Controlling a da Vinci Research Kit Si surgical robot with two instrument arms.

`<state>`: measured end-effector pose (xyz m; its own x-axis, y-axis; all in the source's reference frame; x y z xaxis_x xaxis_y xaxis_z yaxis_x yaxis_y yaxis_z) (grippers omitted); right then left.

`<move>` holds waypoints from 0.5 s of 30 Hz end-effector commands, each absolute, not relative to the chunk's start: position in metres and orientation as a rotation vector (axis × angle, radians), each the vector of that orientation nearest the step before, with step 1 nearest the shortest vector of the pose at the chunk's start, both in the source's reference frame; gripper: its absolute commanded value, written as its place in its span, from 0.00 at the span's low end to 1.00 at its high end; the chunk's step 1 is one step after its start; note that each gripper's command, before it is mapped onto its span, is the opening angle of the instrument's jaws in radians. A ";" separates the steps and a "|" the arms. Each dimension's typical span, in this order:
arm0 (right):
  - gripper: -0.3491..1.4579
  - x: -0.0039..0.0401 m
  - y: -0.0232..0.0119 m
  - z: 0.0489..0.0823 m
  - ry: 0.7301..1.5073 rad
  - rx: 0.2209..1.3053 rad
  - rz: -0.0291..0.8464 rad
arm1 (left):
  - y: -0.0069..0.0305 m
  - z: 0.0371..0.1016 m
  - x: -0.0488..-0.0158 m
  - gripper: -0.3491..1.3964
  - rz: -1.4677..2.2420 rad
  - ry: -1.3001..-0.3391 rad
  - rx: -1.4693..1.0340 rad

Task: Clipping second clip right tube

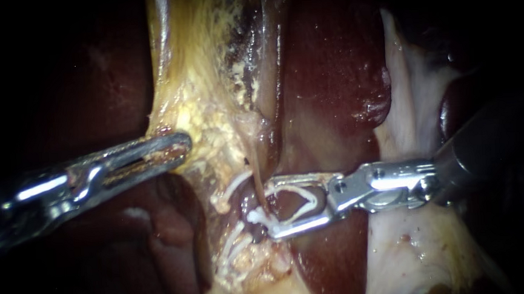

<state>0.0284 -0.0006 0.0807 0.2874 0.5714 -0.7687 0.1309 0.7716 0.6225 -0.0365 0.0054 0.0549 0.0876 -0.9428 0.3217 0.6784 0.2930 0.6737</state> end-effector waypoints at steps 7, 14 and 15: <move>0.51 0.0299 -0.0005 0.0807 1.250 0.714 0.378 | 0.0051 0.0551 -0.0368 0.00 -1.255 -0.815 0.396; 0.50 0.0301 -0.0004 0.0807 1.229 0.771 0.437 | 0.0050 0.0550 -0.0369 0.00 -1.255 -0.814 0.395; 0.50 0.0301 -0.0004 0.0808 1.228 0.775 0.442 | 0.0050 0.0550 -0.0369 0.00 -1.255 -0.814 0.395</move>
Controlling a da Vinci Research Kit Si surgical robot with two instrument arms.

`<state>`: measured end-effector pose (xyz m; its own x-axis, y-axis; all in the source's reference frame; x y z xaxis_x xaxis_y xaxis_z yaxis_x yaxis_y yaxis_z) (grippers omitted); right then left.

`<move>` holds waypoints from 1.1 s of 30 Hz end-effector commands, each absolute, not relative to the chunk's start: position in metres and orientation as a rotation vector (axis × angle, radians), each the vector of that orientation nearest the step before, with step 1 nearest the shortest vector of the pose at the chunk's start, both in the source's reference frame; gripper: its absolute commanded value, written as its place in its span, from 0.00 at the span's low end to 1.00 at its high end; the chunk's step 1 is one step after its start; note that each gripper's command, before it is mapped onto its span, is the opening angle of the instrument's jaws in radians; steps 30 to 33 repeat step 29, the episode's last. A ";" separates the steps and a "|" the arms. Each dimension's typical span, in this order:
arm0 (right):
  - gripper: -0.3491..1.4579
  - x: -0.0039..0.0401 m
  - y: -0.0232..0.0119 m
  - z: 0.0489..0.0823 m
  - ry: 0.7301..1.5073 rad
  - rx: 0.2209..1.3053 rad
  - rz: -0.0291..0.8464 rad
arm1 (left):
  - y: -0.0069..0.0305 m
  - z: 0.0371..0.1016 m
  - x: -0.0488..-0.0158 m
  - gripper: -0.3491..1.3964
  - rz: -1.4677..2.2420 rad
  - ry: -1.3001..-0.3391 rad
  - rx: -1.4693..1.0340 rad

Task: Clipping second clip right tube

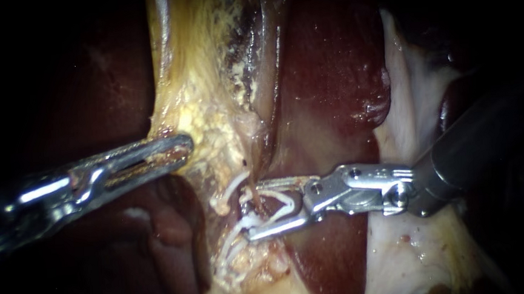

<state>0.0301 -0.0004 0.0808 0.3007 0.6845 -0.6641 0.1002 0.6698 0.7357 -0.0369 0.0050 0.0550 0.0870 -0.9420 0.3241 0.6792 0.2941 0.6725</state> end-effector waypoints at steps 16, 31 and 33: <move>0.00 0.0286 0.0005 0.0804 1.165 0.834 0.563 | 0.0050 0.0551 -0.0369 0.00 -1.255 -0.815 0.394; 0.00 0.0285 0.0004 0.0805 1.155 0.849 0.580 | 0.0051 0.0553 -0.0368 0.00 -1.254 -0.815 0.395; 0.00 0.0285 0.0004 0.0805 1.155 0.849 0.580 | 0.0051 0.0553 -0.0368 0.00 -1.254 -0.815 0.395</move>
